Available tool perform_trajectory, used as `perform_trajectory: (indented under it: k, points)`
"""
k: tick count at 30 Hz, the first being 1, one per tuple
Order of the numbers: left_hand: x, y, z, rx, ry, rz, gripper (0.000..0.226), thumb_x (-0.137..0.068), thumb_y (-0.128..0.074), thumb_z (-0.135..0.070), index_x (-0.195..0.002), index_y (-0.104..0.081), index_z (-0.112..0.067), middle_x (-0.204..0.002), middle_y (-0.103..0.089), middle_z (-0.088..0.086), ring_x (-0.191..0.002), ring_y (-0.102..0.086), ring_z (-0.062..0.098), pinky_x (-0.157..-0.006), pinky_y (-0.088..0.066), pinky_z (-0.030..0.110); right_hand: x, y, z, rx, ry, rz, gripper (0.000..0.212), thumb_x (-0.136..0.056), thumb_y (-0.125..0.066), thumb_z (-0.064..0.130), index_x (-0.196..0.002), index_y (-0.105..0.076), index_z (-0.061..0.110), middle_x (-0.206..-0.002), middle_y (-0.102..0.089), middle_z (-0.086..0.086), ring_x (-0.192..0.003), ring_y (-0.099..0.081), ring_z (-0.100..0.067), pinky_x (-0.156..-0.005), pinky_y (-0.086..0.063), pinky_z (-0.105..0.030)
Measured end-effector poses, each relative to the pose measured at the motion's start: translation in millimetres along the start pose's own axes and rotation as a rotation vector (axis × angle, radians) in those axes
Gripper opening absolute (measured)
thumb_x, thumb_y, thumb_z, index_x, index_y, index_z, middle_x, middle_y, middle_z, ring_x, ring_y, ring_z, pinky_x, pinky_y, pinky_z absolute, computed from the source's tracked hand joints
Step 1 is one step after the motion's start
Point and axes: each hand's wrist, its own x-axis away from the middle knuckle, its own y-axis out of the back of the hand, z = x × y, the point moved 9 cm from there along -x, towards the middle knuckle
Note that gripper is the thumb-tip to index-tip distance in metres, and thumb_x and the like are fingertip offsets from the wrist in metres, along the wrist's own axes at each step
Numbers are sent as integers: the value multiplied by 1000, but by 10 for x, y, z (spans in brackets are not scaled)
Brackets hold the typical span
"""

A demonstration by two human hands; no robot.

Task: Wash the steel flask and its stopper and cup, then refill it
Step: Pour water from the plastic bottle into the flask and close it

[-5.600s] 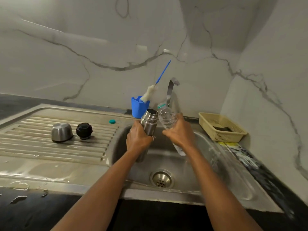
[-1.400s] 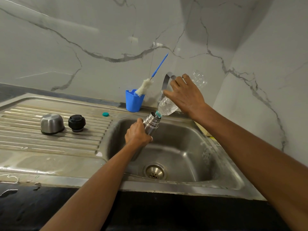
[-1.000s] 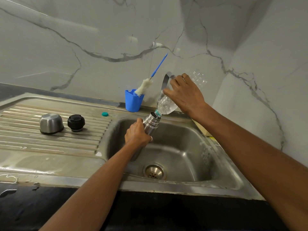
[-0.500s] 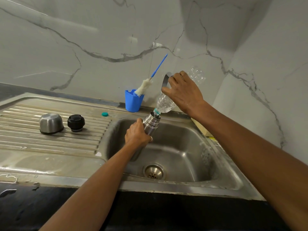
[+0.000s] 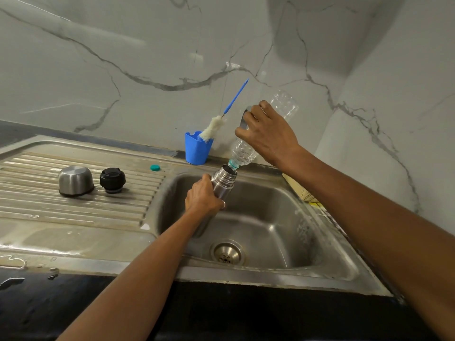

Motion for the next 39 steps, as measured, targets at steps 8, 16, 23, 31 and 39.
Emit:
perform_trajectory:
  k: [8, 16, 23, 31, 39]
  points:
    - [-11, -14, 9, 6, 0, 3, 61, -69, -89, -22, -107, -41, -20, -103, -56, 0, -91, -55, 20, -77, -43, 34, -24, 36, 46, 45, 50, -5, 42, -88, -71, 13, -126, -55, 24, -129, -57, -10, -126, -49, -32, -117, -28, -48]
    - [-21, -16, 8, 14, 3, 5, 60, -70, -89, -22, -108, -42, -19, -103, -56, 2, -91, -54, 20, -78, -45, 34, 146, -105, -160, -193, -189, 256, 64, -83, -78, 23, -139, -47, 20, -136, -53, -10, -127, -48, -29, -110, -31, -54]
    - [-19, -17, 42, 25, 31, 3, 64, -72, -89, -22, -119, -47, -15, -104, -55, 2, -92, -53, 18, -78, -43, 32, 485, -518, -205, -689, -441, 565, 68, -72, -87, 36, -126, -50, 15, -87, -49, 1, -96, -56, -26, -81, -41, -39]
    - [-39, 7, 86, 42, 72, -23, 67, -69, -91, -24, -120, -48, -16, -110, -61, 6, -93, -58, 20, -81, -50, 33, 887, -1000, 388, -1404, -770, 617, 105, -59, -92, 56, -135, -45, 2, -129, -61, -11, -113, -63, -32, -73, -46, -31]
    - [-76, 123, 64, 65, 87, -71, 64, -72, -89, -25, -119, -47, -15, -104, -59, 4, -92, -57, 22, -76, -46, 34, 977, -1159, 683, -1659, -916, 565, 79, -72, -89, 45, -122, -48, 0, -102, -58, -3, -99, -64, -25, -69, -49, -28]
